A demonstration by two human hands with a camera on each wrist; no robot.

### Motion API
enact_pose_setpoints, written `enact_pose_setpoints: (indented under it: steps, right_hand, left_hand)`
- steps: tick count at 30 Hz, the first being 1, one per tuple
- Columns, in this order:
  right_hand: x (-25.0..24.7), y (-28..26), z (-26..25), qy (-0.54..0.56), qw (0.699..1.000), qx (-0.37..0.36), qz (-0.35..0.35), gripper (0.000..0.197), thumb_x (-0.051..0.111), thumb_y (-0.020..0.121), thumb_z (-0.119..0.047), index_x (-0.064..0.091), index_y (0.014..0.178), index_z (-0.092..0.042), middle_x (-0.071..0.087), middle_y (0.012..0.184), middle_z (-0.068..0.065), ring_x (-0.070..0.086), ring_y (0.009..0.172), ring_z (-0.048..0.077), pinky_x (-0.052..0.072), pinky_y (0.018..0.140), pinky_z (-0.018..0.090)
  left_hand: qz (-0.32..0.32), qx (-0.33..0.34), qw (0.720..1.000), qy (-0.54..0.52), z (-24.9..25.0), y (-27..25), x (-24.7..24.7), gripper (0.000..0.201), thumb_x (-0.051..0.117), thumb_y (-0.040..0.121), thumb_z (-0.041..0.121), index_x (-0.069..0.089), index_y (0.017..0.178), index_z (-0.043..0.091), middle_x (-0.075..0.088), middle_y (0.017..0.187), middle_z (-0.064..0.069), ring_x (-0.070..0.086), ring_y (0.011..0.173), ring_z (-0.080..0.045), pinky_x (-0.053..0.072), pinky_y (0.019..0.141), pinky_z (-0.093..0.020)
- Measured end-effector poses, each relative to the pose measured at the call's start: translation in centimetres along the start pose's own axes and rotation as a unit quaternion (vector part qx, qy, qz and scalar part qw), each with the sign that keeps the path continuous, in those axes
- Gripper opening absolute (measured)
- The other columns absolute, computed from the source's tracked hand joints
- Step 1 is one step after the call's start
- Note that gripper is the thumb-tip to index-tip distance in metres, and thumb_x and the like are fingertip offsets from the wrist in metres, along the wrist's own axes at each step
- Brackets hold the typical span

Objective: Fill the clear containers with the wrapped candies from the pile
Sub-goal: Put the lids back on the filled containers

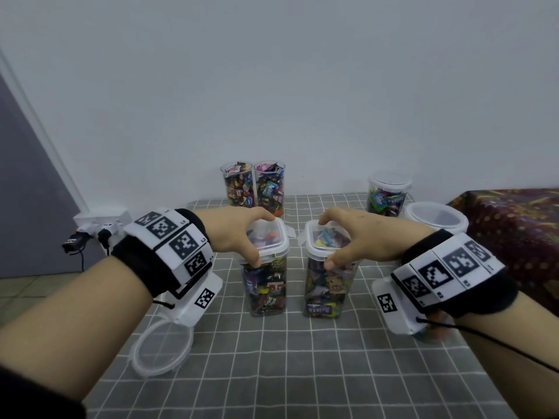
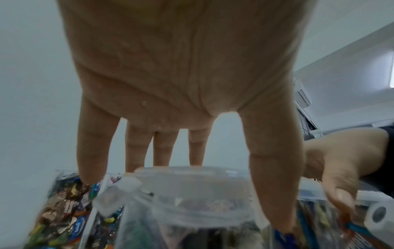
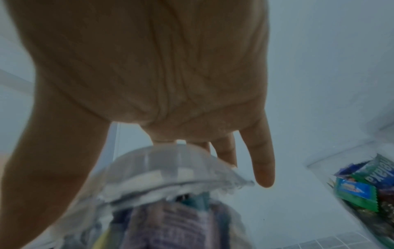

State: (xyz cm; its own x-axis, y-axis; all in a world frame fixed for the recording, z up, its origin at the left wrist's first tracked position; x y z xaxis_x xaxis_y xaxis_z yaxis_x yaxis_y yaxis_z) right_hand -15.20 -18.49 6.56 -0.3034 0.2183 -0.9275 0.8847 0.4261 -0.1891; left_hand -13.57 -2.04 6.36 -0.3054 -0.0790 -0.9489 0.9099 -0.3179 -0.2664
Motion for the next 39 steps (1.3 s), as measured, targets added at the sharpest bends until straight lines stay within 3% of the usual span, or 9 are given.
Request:
enact_pose_setpoints:
  steps: [7,9,12,14,16,21,28,33,39]
  right_hand:
    - [0.5,0.4,-1.0,-0.033,0.999,-0.020,0.031,0.072,0.069,0.078,-0.047,0.034,0.136,-0.022,0.039,0.139,0.000,0.039,0.121,0.018,0.037,0.101,0.035]
    - [0.5,0.2,-0.6,-0.026,0.999,-0.017,0.044,0.074,0.066,0.077,-0.055,0.034,0.136,-0.023,0.040,0.137,0.000,0.039,0.119,0.017,0.037,0.100,0.036]
    - [0.5,0.1,-0.2,-0.035,0.997,-0.011,0.070,0.071,0.052,0.079,-0.066,0.038,0.134,-0.024,0.044,0.134,0.002,0.043,0.115,0.017,0.039,0.095,0.035]
    - [0.2,0.0,0.1,-0.038,0.995,0.002,0.091,0.064,0.040,0.084,-0.067,0.042,0.131,-0.023,0.047,0.132,0.003,0.046,0.115,0.019,0.038,0.093,0.035]
    - [-0.1,-0.3,0.4,-0.042,0.993,0.017,0.109,0.056,0.035,0.089,-0.063,0.044,0.128,-0.024,0.050,0.128,0.005,0.048,0.114,0.022,0.038,0.092,0.036]
    - [-0.2,-1.1,1.4,-0.051,0.987,0.047,0.147,0.041,0.041,0.094,-0.051,0.046,0.123,-0.022,0.052,0.120,0.007,0.051,0.107,0.025,0.037,0.086,0.035]
    - [-0.1,-2.7,3.6,0.043,0.968,0.093,0.228,0.032,0.045,0.095,-0.044,0.046,0.109,-0.015,0.048,0.098,0.000,0.047,0.089,0.021,0.031,0.071,0.032]
    - [1.1,-2.2,5.4,0.143,0.955,0.105,0.236,0.028,0.039,0.097,-0.037,0.055,0.094,-0.014,0.055,0.087,0.000,0.049,0.086,0.021,0.034,0.072,0.034]
    - [1.8,-3.1,6.7,0.318,0.868,0.116,0.363,0.017,0.055,0.091,-0.032,0.058,0.093,-0.015,0.060,0.089,-0.003,0.055,0.087,0.016,0.040,0.075,0.030]
  left_hand:
    - [0.082,0.013,0.996,0.043,1.6,-1.2,1.2,0.101,0.070,0.073,0.052,0.011,0.150,0.025,0.006,0.158,-0.001,0.011,0.144,-0.020,0.019,0.116,-0.038]
    - [0.210,0.033,0.977,-0.024,2.7,-3.3,0.0,0.082,0.066,0.078,0.050,0.026,0.146,0.026,0.020,0.154,0.002,0.019,0.140,-0.015,0.020,0.113,-0.032]
    - [0.357,0.065,0.911,-0.195,3.8,-6.7,-0.3,0.036,0.064,0.083,0.038,0.056,0.117,0.030,0.054,0.117,0.014,0.049,0.108,-0.004,0.039,0.093,-0.024]
    - [0.324,0.047,0.897,-0.297,4.0,-6.5,2.0,0.023,0.066,0.082,0.036,0.060,0.104,0.033,0.061,0.098,0.016,0.057,0.092,-0.004,0.048,0.086,-0.030]
    - [0.260,0.033,0.904,-0.339,4.8,-5.5,4.7,0.034,0.067,0.081,0.037,0.059,0.114,0.032,0.058,0.091,0.020,0.058,0.093,-0.005,0.048,0.087,-0.030]
    - [0.156,0.046,0.901,-0.402,7.2,-2.7,9.4,0.085,0.073,0.075,0.038,0.020,0.141,0.042,0.038,0.115,0.027,0.040,0.110,0.002,0.035,0.093,-0.022]
    - [0.205,0.012,0.867,-0.454,7.4,0.5,10.8,0.114,0.074,0.043,0.061,0.021,0.141,0.038,0.041,0.136,0.009,0.041,0.126,-0.011,0.038,0.106,-0.038]
    - [0.210,0.013,0.851,-0.480,7.1,1.9,10.7,0.107,0.077,0.045,0.055,0.029,0.138,0.037,0.049,0.131,0.009,0.047,0.122,-0.010,0.040,0.104,-0.041]
    - [0.200,0.013,0.849,-0.489,6.3,2.1,11.0,0.089,0.083,0.065,0.033,0.032,0.138,0.030,0.052,0.129,0.010,0.050,0.115,-0.008,0.042,0.100,-0.033]
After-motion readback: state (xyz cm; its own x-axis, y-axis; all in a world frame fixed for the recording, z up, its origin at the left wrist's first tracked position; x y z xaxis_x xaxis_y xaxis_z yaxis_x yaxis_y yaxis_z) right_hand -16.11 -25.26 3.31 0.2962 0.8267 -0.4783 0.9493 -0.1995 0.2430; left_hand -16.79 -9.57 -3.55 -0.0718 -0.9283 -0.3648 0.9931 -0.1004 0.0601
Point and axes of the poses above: each hand's wrist, its own y-axis towards the middle knuckle, its own x-axis out of the palm, z = x × y, the point moved 9 cm from there along y, towards the middle knuckle
